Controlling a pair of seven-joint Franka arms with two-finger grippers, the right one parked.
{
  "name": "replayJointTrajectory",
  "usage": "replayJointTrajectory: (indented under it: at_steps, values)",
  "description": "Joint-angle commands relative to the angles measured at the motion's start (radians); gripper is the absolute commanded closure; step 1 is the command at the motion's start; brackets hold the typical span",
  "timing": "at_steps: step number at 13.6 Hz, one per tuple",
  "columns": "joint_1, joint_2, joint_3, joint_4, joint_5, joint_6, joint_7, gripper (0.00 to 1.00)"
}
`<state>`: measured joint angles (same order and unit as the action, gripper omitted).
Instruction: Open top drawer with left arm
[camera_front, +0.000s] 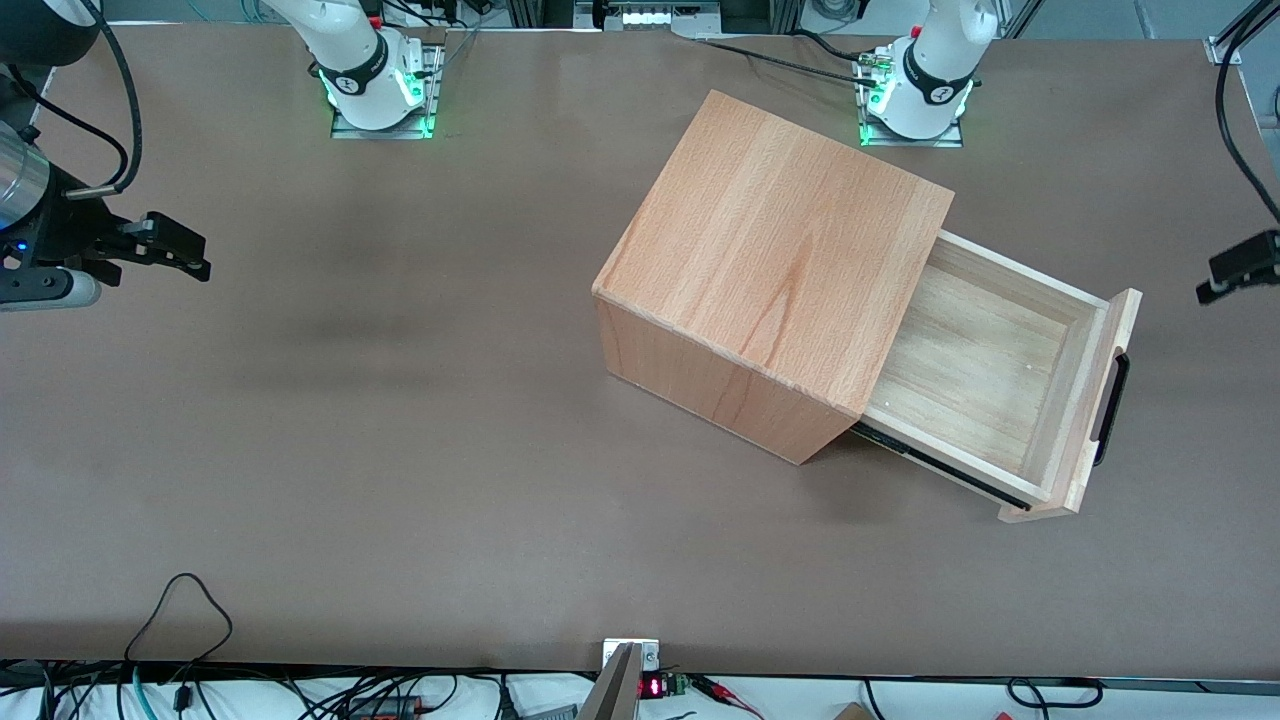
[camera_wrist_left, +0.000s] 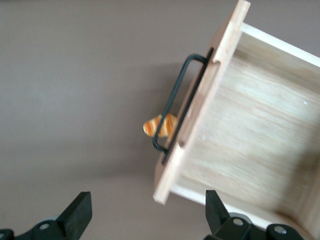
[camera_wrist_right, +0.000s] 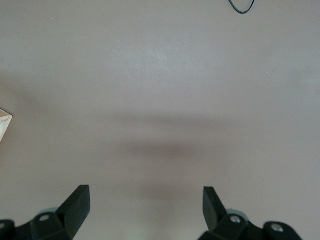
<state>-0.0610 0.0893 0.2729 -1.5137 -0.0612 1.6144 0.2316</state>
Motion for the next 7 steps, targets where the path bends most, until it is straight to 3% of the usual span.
replayJointTrajectory:
  at_steps: [1, 7]
  values:
    - [-0.010, -0.055, -0.026, 0.012, 0.038, -0.108, -0.119, 0.00]
    - [-0.008, -0.138, -0.069, 0.009, 0.038, -0.231, -0.257, 0.00]
